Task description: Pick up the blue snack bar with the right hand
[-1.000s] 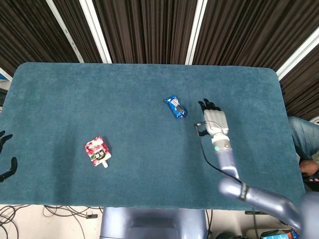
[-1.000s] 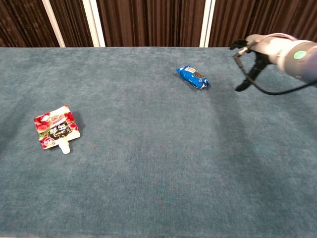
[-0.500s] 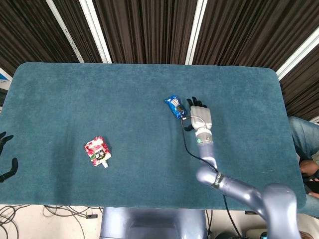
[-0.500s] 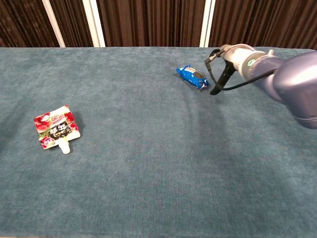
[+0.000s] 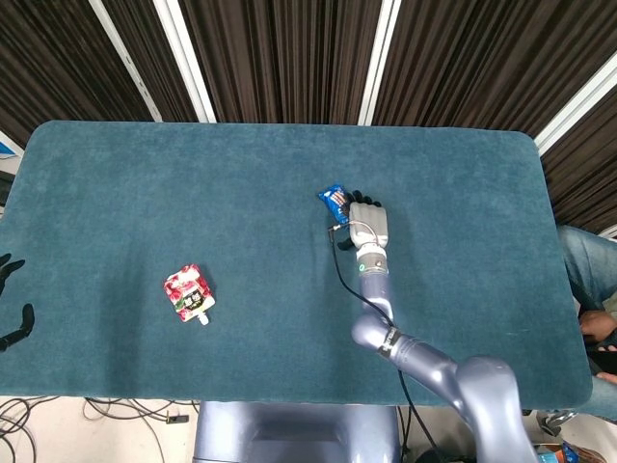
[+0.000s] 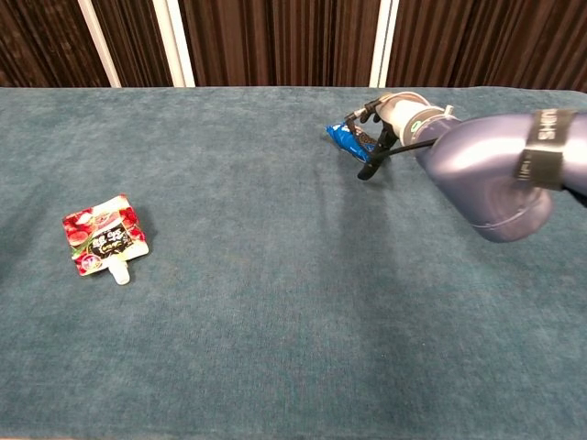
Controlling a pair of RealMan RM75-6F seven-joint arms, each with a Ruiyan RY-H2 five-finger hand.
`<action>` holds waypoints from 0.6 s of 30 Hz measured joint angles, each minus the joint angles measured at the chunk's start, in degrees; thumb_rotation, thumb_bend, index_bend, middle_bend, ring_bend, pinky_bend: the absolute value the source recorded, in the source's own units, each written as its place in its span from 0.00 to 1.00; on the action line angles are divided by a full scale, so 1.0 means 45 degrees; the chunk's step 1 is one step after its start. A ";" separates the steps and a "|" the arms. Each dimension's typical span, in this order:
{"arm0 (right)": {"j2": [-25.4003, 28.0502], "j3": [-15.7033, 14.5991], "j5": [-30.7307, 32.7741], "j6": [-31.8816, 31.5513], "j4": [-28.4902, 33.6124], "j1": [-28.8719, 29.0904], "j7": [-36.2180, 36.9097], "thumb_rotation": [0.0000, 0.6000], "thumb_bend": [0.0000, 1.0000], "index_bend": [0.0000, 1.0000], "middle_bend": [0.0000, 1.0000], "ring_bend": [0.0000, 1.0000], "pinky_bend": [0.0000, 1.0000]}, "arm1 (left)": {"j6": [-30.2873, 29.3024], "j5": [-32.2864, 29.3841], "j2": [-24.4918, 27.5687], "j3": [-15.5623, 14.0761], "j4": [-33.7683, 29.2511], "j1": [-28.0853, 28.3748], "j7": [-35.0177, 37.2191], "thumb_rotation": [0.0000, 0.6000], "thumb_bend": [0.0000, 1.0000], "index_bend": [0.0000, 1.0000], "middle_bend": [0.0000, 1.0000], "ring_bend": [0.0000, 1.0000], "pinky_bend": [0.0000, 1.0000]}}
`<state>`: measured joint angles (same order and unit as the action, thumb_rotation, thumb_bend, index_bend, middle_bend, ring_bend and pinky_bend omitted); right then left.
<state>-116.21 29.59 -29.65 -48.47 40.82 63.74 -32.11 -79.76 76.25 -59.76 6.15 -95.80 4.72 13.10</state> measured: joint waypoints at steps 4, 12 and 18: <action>-0.0554 0.0280 -0.0131 0.0340 -0.1246 0.0487 0.0383 1.00 0.22 0.25 0.21 0.26 0.19 | 0.0045 -0.0068 0.0016 0.0024 0.0009 0.0004 0.0045 1.00 0.53 0.14 0.04 0.12 0.13; -0.1403 0.0722 -0.0772 0.0688 -0.2989 0.1094 0.1677 1.00 0.29 0.27 0.25 0.35 0.23 | 0.0071 -0.0195 0.0048 0.0052 -0.0051 -0.0011 -0.0009 1.00 0.53 0.14 0.04 0.12 0.13; -0.1797 0.0797 -0.1257 0.0953 -0.3766 0.1316 0.2069 1.00 0.29 0.28 0.25 0.35 0.23 | 0.0041 -0.0278 0.0071 0.0087 -0.0072 -0.0036 -0.0020 1.00 0.53 0.14 0.04 0.12 0.13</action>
<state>-124.30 33.18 -35.31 -44.19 23.87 69.67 -22.80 -79.58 74.99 -59.44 6.55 -96.13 4.56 13.01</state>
